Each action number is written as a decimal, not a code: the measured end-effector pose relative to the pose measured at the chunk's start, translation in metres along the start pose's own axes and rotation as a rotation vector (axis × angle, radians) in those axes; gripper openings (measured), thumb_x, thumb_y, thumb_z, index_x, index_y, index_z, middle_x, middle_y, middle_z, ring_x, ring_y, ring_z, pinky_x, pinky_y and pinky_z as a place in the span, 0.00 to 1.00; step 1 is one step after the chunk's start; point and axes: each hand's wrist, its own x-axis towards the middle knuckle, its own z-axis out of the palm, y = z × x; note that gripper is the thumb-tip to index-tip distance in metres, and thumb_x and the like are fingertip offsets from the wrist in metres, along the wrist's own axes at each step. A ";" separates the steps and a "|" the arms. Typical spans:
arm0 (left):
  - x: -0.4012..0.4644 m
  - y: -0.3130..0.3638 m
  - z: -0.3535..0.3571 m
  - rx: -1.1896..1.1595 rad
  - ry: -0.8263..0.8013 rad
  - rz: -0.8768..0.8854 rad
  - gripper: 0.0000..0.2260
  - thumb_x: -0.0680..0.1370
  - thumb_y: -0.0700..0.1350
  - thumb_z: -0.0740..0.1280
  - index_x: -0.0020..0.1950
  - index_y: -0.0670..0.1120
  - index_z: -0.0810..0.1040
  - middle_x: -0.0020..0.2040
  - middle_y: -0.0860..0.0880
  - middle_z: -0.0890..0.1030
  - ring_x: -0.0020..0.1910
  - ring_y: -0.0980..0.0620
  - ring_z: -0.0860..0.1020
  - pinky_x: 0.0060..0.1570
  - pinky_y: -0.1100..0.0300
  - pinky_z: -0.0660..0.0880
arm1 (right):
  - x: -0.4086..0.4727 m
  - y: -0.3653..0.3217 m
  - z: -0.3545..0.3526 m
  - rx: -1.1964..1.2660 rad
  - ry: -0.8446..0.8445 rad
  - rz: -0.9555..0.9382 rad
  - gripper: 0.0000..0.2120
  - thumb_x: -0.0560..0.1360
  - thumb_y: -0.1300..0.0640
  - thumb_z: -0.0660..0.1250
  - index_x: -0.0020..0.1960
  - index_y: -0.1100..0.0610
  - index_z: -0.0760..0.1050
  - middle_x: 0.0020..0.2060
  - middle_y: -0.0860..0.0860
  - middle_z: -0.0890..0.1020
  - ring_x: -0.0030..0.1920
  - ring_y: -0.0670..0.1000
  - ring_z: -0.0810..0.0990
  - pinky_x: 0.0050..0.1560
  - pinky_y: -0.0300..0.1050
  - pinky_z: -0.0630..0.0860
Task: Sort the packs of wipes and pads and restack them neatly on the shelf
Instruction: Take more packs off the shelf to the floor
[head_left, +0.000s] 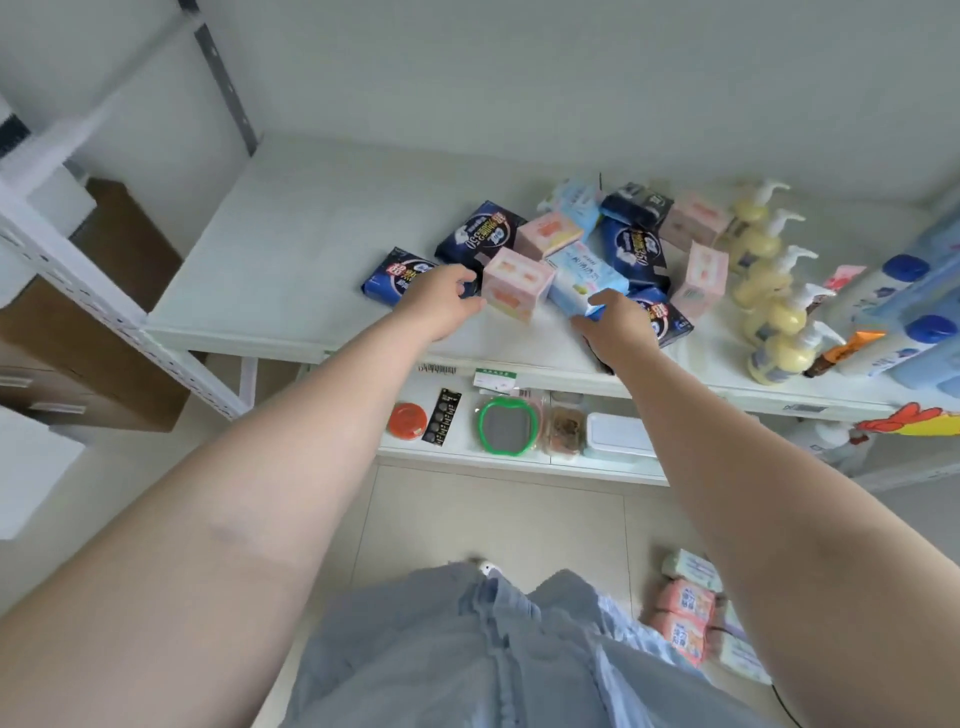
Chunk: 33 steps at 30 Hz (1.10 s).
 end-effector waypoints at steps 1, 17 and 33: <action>0.011 0.004 0.002 -0.011 -0.006 0.010 0.22 0.76 0.47 0.69 0.69 0.46 0.72 0.65 0.44 0.76 0.62 0.47 0.76 0.63 0.56 0.72 | 0.009 0.002 -0.001 0.043 0.028 0.043 0.23 0.77 0.49 0.66 0.69 0.56 0.70 0.60 0.59 0.78 0.59 0.60 0.77 0.51 0.46 0.73; 0.141 0.090 0.090 0.328 -0.305 0.386 0.24 0.77 0.49 0.68 0.71 0.46 0.68 0.70 0.43 0.70 0.68 0.44 0.69 0.66 0.55 0.65 | 0.052 0.048 0.015 0.270 0.463 0.683 0.31 0.73 0.44 0.69 0.66 0.62 0.64 0.64 0.61 0.69 0.66 0.62 0.66 0.64 0.54 0.66; 0.179 0.075 0.110 0.307 -0.187 0.070 0.47 0.60 0.63 0.78 0.68 0.41 0.61 0.64 0.43 0.73 0.62 0.41 0.74 0.55 0.50 0.74 | 0.123 0.029 0.019 0.210 0.225 0.381 0.19 0.73 0.40 0.66 0.37 0.57 0.74 0.41 0.60 0.80 0.53 0.58 0.72 0.49 0.49 0.69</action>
